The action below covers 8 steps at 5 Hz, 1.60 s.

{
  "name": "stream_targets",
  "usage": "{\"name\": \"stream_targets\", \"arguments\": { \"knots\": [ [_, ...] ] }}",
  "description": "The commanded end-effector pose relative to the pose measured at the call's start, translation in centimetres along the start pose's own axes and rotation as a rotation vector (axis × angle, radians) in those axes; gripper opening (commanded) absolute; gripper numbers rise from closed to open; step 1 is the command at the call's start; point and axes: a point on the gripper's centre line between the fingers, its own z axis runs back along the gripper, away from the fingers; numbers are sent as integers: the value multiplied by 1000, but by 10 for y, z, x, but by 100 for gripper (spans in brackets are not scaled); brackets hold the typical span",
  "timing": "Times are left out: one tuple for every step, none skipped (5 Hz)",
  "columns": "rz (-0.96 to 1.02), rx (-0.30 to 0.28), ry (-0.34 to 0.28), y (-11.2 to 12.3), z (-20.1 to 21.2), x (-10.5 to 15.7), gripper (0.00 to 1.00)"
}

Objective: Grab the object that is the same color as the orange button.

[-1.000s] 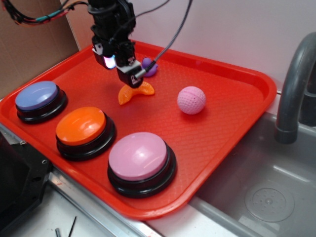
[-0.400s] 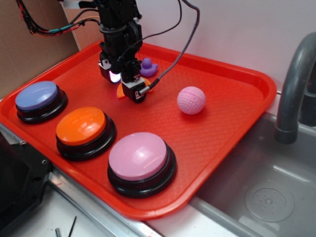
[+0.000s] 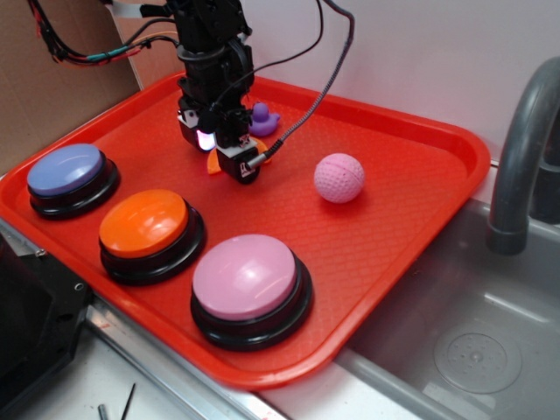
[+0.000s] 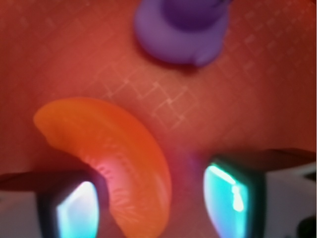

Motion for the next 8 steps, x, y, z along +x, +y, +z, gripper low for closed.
{"name": "stream_targets", "arguments": {
  "knots": [
    [34,16,-21,4,1,2,0],
    [34,15,-29,2,3,2,0],
    [52,15,-28,2,8,1,0],
    [111,22,-49,0,37,-3,0],
    [145,74,-85,-2,72,-2,0],
    [191,63,-106,1,102,-2,0],
    [354,63,-78,1,139,-6,0],
    [421,-41,-44,1,167,-18,0]
  ]
}}
